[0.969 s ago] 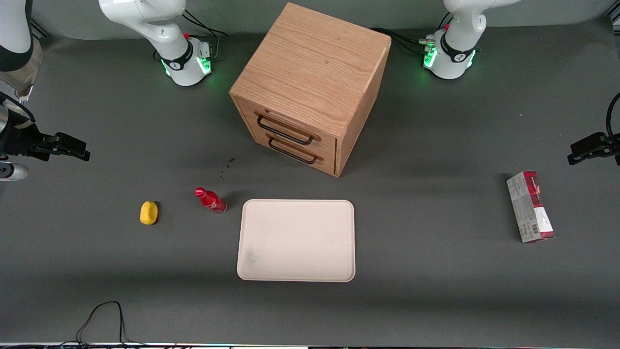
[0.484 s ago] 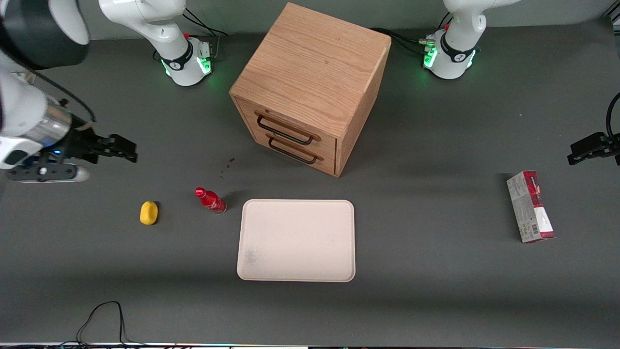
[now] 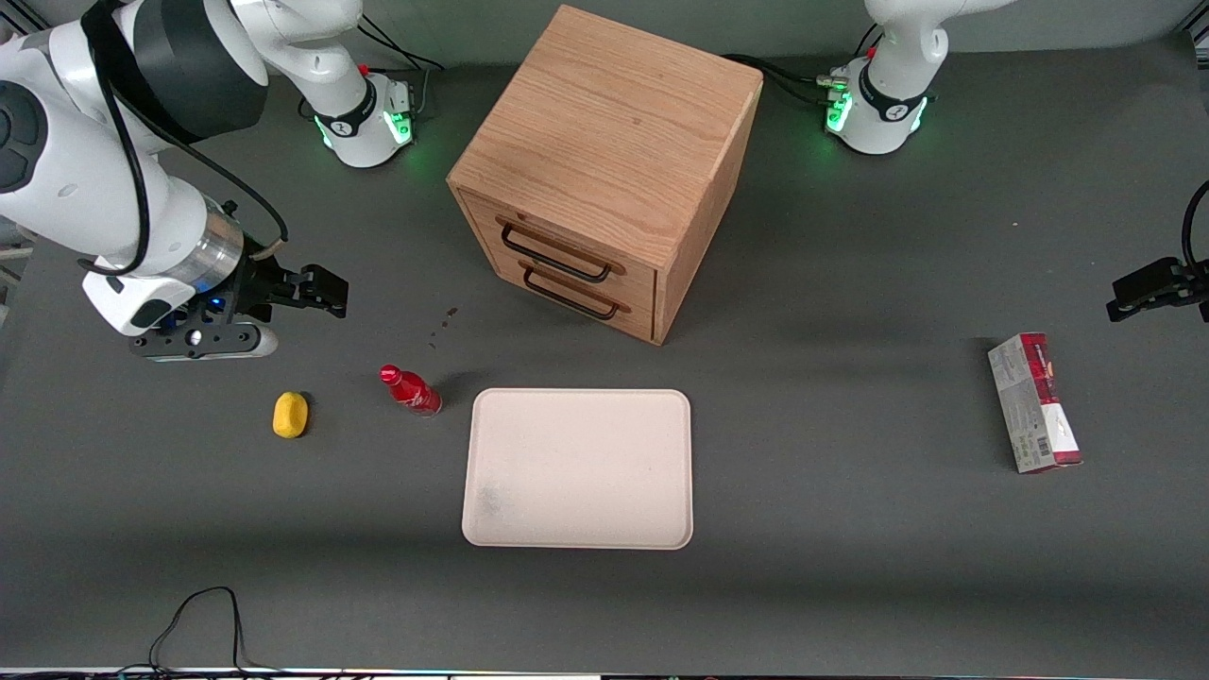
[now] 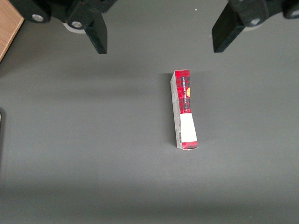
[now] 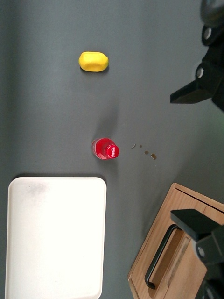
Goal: Place coke bottle on tray
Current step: 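Move the open right gripper toward the red Coca-Cola bottle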
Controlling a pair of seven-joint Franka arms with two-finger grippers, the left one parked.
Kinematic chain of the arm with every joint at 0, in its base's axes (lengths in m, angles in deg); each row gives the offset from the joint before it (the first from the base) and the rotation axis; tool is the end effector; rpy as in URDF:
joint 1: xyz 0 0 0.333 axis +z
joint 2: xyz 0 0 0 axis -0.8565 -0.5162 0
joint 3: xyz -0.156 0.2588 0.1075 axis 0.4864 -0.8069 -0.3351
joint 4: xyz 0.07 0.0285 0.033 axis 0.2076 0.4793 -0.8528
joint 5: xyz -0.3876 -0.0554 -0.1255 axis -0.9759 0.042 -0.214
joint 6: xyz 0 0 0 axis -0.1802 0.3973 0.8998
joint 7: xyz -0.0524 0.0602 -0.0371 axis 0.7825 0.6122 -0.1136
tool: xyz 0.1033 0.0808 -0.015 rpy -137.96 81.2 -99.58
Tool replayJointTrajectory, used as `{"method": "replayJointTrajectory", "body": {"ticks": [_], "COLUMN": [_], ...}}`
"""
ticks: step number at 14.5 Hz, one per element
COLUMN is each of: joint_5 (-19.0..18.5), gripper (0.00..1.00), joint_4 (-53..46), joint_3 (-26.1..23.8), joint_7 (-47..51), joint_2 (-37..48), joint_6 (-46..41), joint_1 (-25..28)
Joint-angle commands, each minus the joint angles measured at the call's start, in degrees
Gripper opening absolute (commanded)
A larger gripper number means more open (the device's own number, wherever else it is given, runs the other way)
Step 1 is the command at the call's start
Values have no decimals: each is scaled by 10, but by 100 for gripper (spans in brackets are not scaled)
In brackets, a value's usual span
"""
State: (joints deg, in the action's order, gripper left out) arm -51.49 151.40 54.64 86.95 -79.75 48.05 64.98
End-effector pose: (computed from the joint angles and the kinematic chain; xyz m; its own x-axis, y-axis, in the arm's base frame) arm 0.5976 0.1682 0.5350 0.9970 0.0010 -0.0774 -0.0004 -0.9998 -0.0185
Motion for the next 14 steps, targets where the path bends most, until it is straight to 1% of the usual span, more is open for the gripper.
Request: {"method": "replayJointTrajectory", "body": {"ticks": [1,3,7,10,12,14], "joint_5": [0,-1,-2,-17,-18,-18], "gripper": [100,100,100,100,100,100], "joint_4": [31,62,129,171,193,196], "joint_3": [0,0,0,1,3,3], "joint_7": [9,10,14,14,14,15], "joint_2": [7,5,-18,-31,-36,-53], "joint_6": [27,70,162,221,252,263], "joint_1": [0,13,16,15,15,15]}}
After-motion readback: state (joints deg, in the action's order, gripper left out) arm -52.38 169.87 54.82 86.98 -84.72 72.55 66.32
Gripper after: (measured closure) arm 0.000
